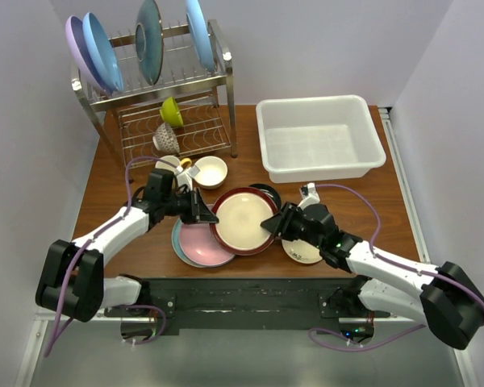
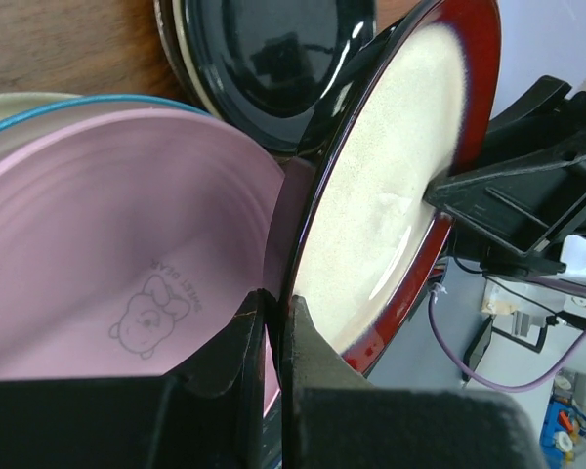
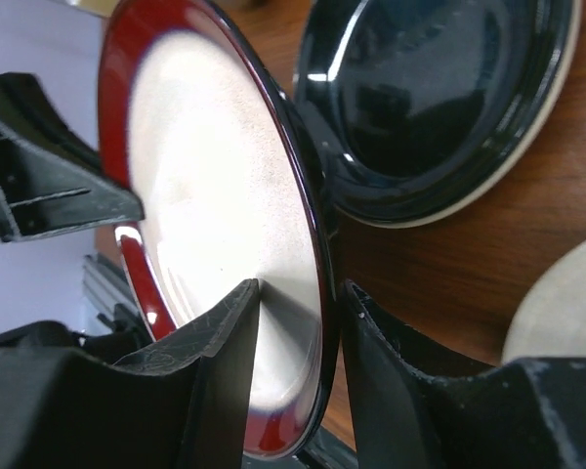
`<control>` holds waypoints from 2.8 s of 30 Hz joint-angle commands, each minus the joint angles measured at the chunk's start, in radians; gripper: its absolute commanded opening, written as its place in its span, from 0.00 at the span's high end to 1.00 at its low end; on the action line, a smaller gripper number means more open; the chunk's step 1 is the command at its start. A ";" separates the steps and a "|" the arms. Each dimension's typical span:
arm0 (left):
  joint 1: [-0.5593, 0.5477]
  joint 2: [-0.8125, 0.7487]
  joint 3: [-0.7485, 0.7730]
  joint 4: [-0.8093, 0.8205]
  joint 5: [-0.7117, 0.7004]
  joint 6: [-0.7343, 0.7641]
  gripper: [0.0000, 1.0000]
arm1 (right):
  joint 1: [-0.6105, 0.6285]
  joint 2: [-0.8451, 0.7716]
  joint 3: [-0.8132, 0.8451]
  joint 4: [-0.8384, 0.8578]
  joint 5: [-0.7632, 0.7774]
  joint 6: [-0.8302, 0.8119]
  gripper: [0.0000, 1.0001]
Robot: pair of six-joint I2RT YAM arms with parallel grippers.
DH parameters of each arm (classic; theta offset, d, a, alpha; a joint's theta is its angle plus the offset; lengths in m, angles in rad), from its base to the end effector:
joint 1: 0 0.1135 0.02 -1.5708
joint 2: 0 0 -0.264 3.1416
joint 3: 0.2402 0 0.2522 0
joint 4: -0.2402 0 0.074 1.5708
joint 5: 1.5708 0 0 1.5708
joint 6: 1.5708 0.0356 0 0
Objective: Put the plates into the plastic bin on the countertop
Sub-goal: Pick up the plate at the center of the board, then place the plate in the plastic bin.
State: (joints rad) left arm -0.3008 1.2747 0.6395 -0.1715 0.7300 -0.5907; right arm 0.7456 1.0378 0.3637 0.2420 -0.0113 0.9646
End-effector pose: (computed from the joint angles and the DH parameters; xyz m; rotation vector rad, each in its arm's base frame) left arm 0.2273 -0.0954 0.1964 0.0184 2.4896 -1.2747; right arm 0.1571 0.1456 0.1890 0.2306 2.1693 1.0618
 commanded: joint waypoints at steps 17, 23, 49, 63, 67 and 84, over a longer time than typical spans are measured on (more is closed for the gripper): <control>-0.001 -0.046 0.091 0.029 0.085 0.031 0.83 | -0.002 -0.065 0.032 0.110 -0.107 -0.055 1.00; -0.001 -0.063 0.160 -0.111 -0.041 0.136 0.45 | -0.003 -0.137 0.099 -0.050 -0.058 -0.095 1.00; -0.001 -0.127 0.209 -0.227 -0.135 0.212 0.00 | -0.003 -0.150 0.458 -0.516 0.066 -0.264 1.00; -0.001 -0.158 0.166 -0.183 -0.109 0.204 0.00 | -0.008 -0.076 0.650 -0.586 0.137 -0.313 1.00; -0.001 -0.161 0.152 -0.181 -0.116 0.196 0.00 | -0.037 -0.049 0.696 -0.599 0.146 -0.319 1.00; -0.003 -0.150 0.146 -0.197 -0.109 0.204 0.00 | -0.422 0.149 0.882 -0.494 -0.150 -0.313 1.00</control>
State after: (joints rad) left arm -0.3023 1.1236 0.7868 -0.3828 0.6018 -0.4007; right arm 0.3920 1.1954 1.1355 -0.4889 -0.0135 0.6239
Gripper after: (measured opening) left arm 0.996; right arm 0.216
